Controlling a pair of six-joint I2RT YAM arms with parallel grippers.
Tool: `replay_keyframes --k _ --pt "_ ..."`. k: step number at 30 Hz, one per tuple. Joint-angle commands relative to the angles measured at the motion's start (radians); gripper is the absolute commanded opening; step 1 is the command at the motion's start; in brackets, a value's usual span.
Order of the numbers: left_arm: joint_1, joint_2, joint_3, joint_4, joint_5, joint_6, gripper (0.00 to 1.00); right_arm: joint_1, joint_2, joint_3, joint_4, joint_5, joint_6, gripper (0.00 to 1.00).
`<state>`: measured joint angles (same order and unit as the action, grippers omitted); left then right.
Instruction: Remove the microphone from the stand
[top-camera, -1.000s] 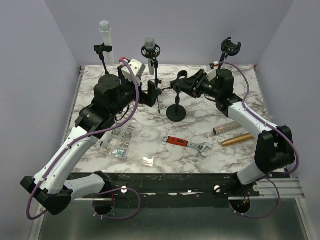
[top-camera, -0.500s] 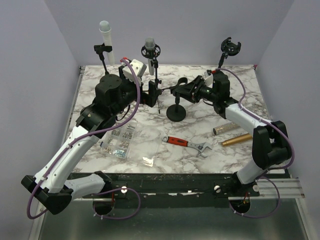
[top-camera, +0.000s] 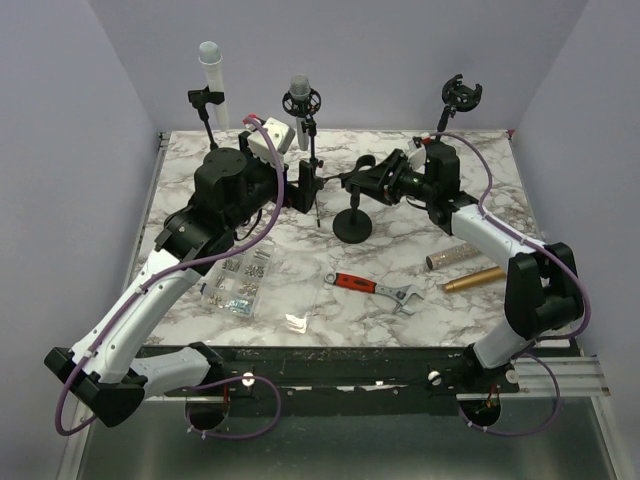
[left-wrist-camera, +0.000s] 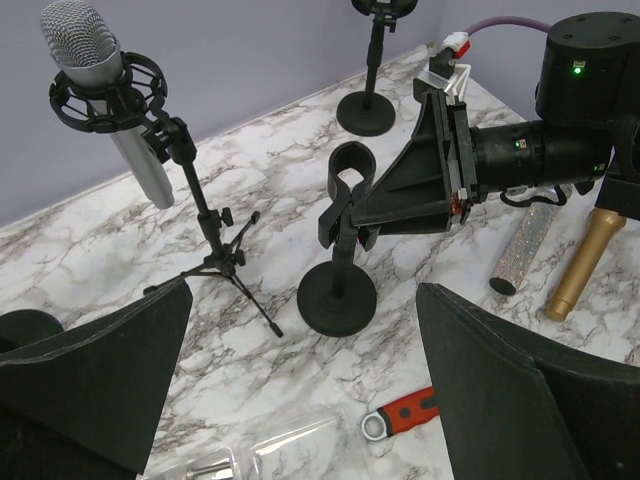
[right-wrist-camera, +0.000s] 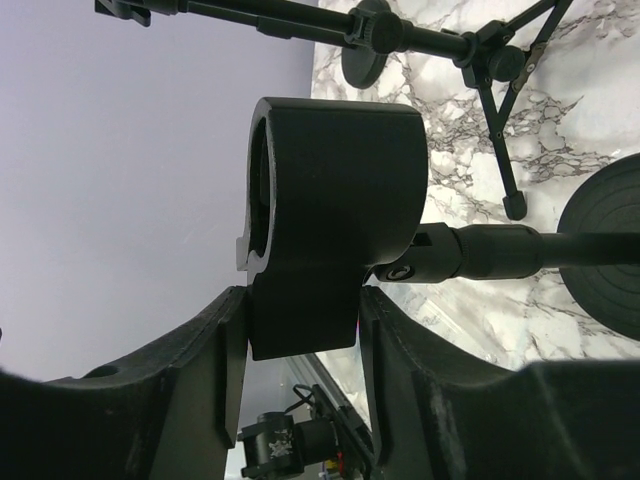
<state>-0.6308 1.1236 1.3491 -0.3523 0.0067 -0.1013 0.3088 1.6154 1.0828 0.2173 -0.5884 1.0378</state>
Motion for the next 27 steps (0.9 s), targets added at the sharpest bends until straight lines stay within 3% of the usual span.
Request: replay_keyframes --k 1,12,17,27 --pt "-0.007 0.004 -0.010 0.021 -0.022 0.004 0.99 0.006 0.032 -0.014 -0.159 0.056 -0.064 0.46" --pt "-0.011 -0.005 -0.010 0.021 -0.025 0.006 0.99 0.000 0.091 0.096 -0.115 0.142 -0.074 0.01" --pt "-0.014 -0.015 -0.010 0.021 -0.032 0.011 0.99 -0.026 0.157 0.199 -0.103 0.199 -0.085 0.01" --pt "-0.020 -0.021 -0.012 0.022 -0.037 0.014 0.99 -0.142 0.366 0.406 0.026 0.172 -0.020 0.01"
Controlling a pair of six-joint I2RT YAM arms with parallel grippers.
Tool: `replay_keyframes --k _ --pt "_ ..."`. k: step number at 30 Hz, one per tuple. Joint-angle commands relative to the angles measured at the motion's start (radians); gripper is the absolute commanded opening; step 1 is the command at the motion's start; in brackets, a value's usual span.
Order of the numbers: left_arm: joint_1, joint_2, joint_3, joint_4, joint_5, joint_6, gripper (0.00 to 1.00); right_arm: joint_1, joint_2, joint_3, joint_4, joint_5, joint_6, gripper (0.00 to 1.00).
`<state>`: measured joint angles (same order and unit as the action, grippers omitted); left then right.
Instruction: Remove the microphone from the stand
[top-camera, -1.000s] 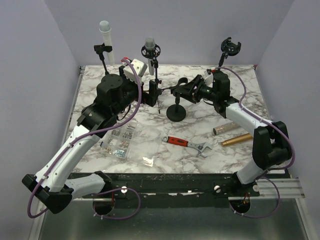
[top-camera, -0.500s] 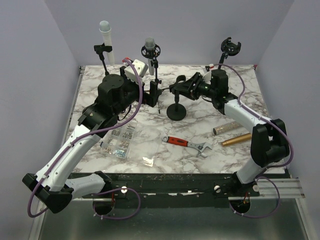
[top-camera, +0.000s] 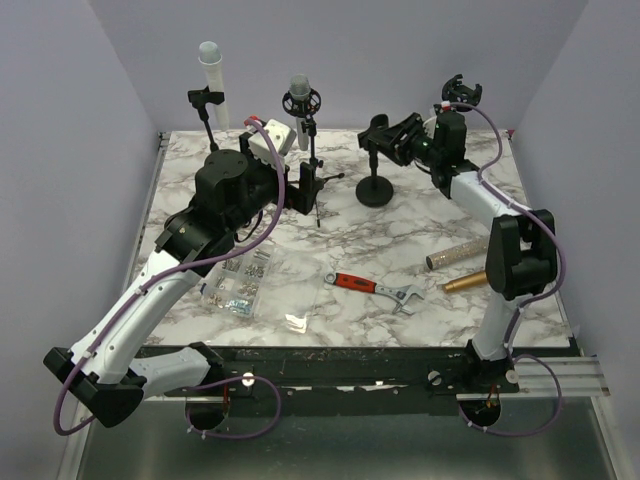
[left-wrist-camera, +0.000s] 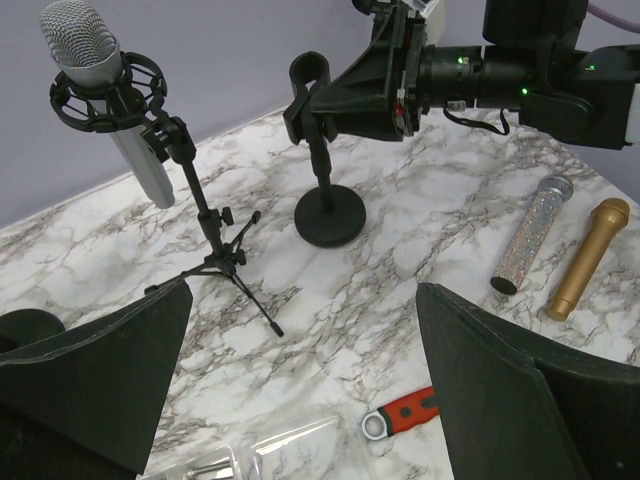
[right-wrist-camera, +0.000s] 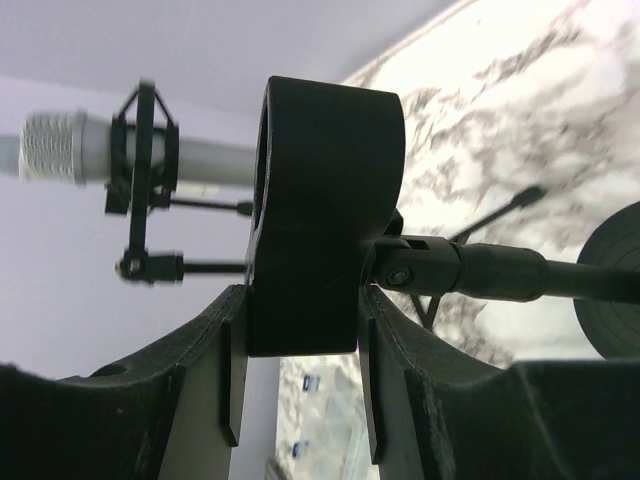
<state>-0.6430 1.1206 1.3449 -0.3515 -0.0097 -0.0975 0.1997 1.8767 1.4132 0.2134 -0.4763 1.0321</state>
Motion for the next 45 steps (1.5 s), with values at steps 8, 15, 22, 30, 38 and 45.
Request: replay_keyframes --k 8,15,22,30,38,45 --pt "-0.014 -0.008 -0.012 0.023 -0.032 0.018 0.99 -0.096 0.288 0.275 0.084 0.068 0.050 0.01" --pt "-0.017 0.002 -0.013 0.023 -0.033 0.019 0.99 -0.113 0.364 0.357 0.072 0.090 0.053 0.01" --pt "-0.023 0.011 -0.014 0.023 -0.035 0.020 0.99 -0.128 0.363 0.370 0.049 0.166 -0.018 0.08" --pt "-0.030 0.018 -0.018 0.025 -0.048 0.025 0.99 -0.129 0.364 0.400 -0.024 0.151 -0.082 0.49" --pt "-0.037 0.030 -0.021 0.029 -0.051 0.027 0.99 -0.129 0.304 0.519 -0.287 0.126 -0.194 0.83" --pt "-0.041 0.047 -0.027 0.033 -0.066 0.033 0.99 -0.123 0.059 0.254 -0.365 0.164 -0.251 0.87"
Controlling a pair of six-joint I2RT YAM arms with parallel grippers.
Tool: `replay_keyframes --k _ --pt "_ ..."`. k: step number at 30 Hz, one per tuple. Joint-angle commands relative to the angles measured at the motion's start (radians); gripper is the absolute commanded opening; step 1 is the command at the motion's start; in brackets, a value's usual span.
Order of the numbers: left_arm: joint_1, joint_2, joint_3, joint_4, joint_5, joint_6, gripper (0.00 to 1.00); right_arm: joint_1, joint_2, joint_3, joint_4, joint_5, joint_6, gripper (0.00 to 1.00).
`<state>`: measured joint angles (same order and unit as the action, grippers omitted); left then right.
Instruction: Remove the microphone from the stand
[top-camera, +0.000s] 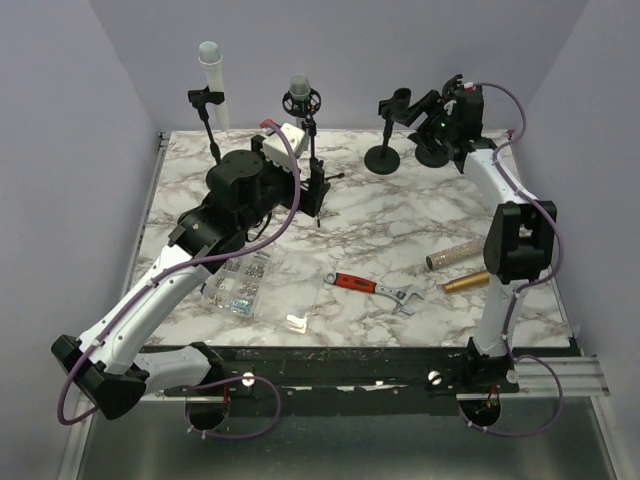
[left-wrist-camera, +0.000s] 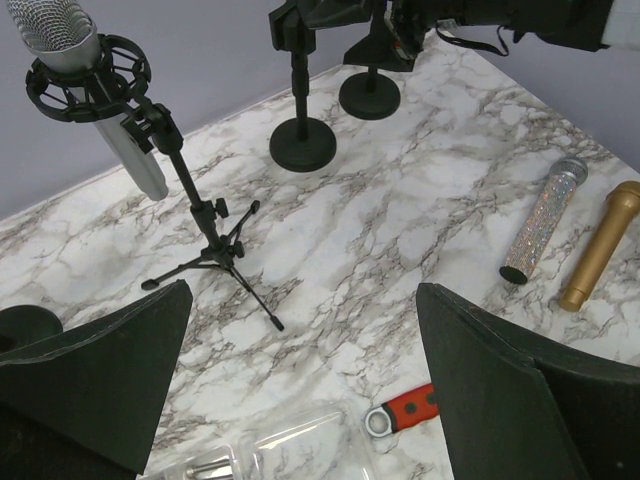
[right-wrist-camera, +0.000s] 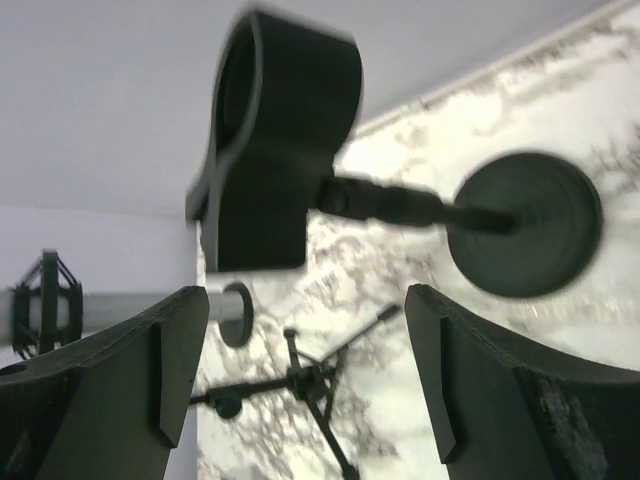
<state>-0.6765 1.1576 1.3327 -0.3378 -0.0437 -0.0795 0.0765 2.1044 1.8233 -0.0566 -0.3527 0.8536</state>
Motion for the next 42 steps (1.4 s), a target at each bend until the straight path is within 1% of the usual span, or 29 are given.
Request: replay_keyframes --k 1,3,7,10,14,17,20,24,26,29,33,36,40,42 --pt "-0.010 0.014 -0.017 0.021 -0.033 0.015 0.99 0.005 -0.216 -0.207 -0.095 0.050 -0.084 0.88" --pt "-0.009 0.024 -0.020 0.024 -0.038 0.015 0.99 0.017 -0.297 -0.317 -0.107 0.074 -0.112 0.88" --pt "-0.009 0.054 -0.017 0.021 -0.035 0.003 0.99 0.051 -0.415 -0.457 -0.182 0.105 -0.169 0.89" --pt "-0.010 0.079 -0.014 0.023 -0.033 -0.009 0.99 0.087 -0.489 -0.581 -0.190 0.092 -0.194 0.89" --pt "-0.001 0.128 0.008 0.020 -0.038 -0.057 0.99 0.161 -0.544 -0.692 -0.185 0.050 -0.231 0.89" --pt "0.020 0.161 0.035 0.022 -0.031 -0.137 0.99 0.213 -0.560 -0.742 -0.157 -0.005 -0.247 0.88" --pt "0.058 0.182 0.064 0.027 -0.001 -0.224 0.99 0.232 -0.559 -0.763 -0.140 -0.062 -0.247 0.88" --pt "0.145 0.197 0.108 0.035 0.042 -0.307 0.99 0.235 -0.562 -0.765 -0.160 -0.068 -0.273 0.88" --pt "0.203 0.215 0.142 0.034 0.092 -0.350 0.99 0.235 -0.572 -0.762 -0.183 -0.053 -0.296 0.88" --pt "0.280 0.262 0.213 0.037 0.145 -0.383 0.99 0.235 -0.597 -0.772 -0.194 -0.027 -0.318 0.88" --pt "0.323 0.363 0.362 0.027 0.143 -0.342 0.98 0.235 -0.622 -0.785 -0.195 -0.040 -0.321 0.88" --pt "0.332 0.470 0.496 0.029 0.086 -0.311 0.98 0.234 -0.616 -0.781 -0.193 -0.073 -0.325 0.88" --pt "0.339 0.623 0.699 -0.016 0.022 -0.288 0.99 0.235 -0.606 -0.786 -0.195 -0.089 -0.330 0.88" --pt "0.339 0.682 0.766 -0.008 0.005 -0.262 0.99 0.235 -0.609 -0.797 -0.189 -0.094 -0.330 0.88"
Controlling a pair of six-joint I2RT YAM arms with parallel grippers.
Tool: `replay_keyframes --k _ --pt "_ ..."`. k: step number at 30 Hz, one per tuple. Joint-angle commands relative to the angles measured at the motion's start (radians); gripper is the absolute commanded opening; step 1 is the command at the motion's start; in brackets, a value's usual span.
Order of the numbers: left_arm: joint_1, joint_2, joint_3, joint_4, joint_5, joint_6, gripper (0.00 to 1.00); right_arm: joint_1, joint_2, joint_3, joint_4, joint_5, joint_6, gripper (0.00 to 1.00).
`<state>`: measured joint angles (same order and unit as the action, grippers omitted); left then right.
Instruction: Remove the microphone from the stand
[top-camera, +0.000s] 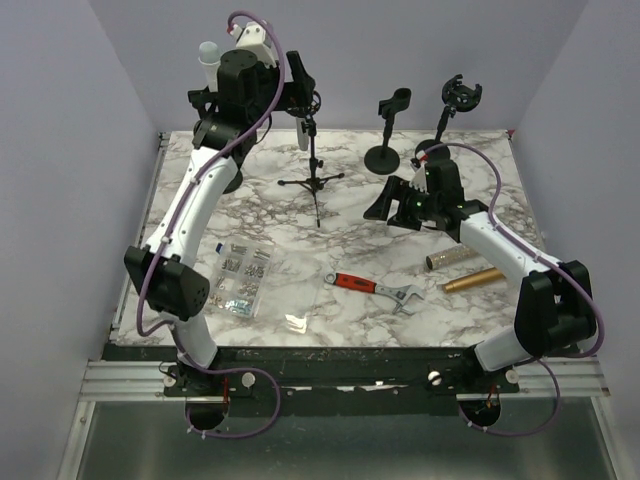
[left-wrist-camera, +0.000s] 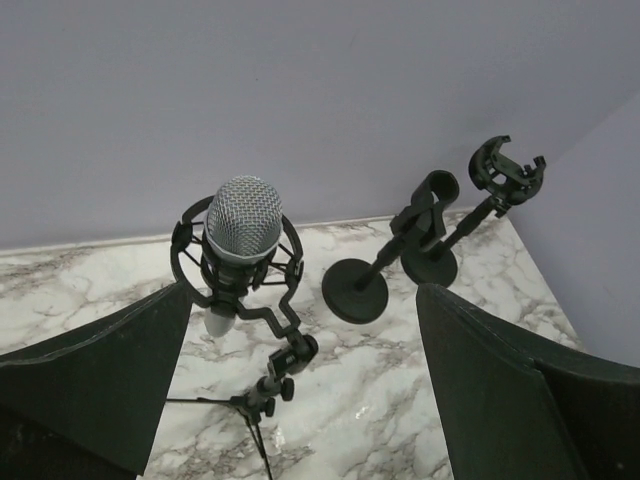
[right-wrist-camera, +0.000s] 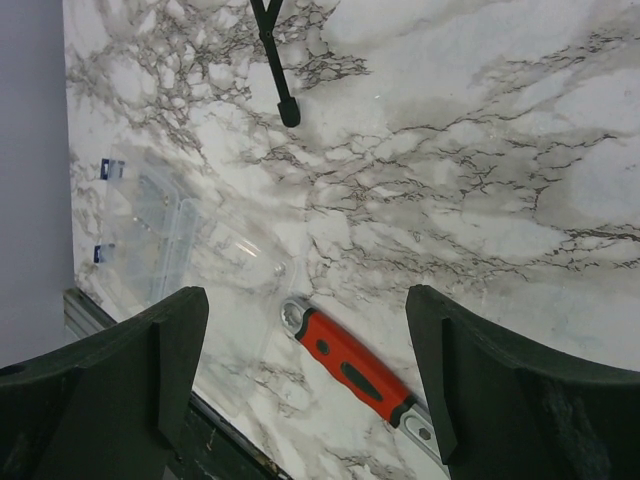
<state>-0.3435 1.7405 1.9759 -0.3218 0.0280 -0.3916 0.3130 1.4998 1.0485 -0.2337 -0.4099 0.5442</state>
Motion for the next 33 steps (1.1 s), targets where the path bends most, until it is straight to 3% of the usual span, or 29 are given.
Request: replay_keyframes --k 1,9,19,26,33 --pt "0.006 0.124 0.150 -0.021 -0.075 0.061 0.99 -0.002 -0.007 -0.025 -0.010 -0.037 -0.022 0.88" --pt "0.005 0.216 0.184 0.067 -0.105 0.101 0.98 -0.002 -0.030 -0.038 -0.026 -0.003 -0.040 0.88" --pt "0.005 0.345 0.260 0.043 -0.114 0.102 0.98 -0.002 -0.029 -0.059 -0.025 -0.015 -0.029 0.87" --pt "0.006 0.336 0.212 0.078 -0.117 0.110 0.78 -0.002 -0.042 -0.074 -0.038 0.002 -0.033 0.87" --pt "0.005 0.310 0.207 0.084 -0.098 0.132 0.47 -0.002 -0.048 -0.070 -0.041 0.002 -0.028 0.87"
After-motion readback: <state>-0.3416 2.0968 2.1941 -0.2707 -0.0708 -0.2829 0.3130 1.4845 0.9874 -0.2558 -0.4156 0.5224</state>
